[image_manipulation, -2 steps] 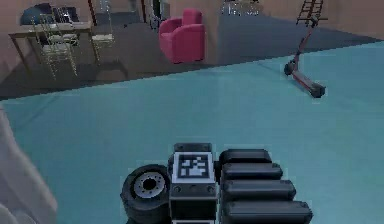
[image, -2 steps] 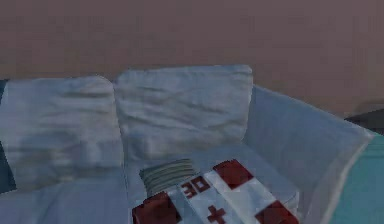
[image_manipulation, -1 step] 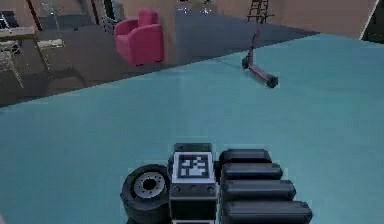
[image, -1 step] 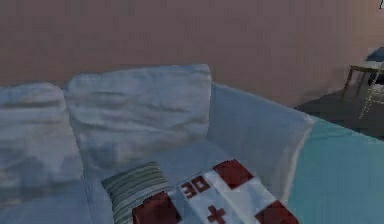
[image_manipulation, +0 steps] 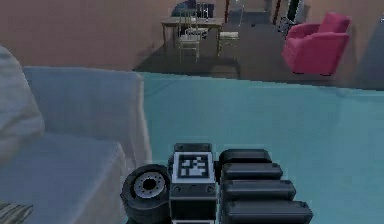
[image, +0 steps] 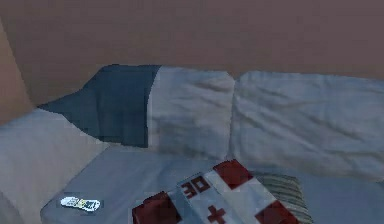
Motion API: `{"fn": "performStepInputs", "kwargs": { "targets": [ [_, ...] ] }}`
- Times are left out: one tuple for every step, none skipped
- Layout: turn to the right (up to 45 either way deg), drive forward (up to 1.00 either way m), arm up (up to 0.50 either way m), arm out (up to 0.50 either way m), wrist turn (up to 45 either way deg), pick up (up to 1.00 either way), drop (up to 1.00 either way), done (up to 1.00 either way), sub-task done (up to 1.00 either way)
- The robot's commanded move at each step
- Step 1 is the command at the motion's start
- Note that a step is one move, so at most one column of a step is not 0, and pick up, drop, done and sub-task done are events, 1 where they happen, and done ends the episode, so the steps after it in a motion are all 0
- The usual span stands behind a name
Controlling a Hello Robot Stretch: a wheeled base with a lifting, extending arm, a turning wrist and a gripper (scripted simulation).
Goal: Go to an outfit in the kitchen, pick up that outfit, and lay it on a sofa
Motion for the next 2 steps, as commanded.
{"fn": "performStepInputs", "kwargs": {
  "targets": [
    [-21.0, 0.0, 0.0, 0.0, 0.0, 0.0, 0.0, 0.0, 0.0],
    [45.0, 0.0, 0.0, 0.0, 0.0, 0.0, 0.0, 0.0, 0.0]
  ]
}}
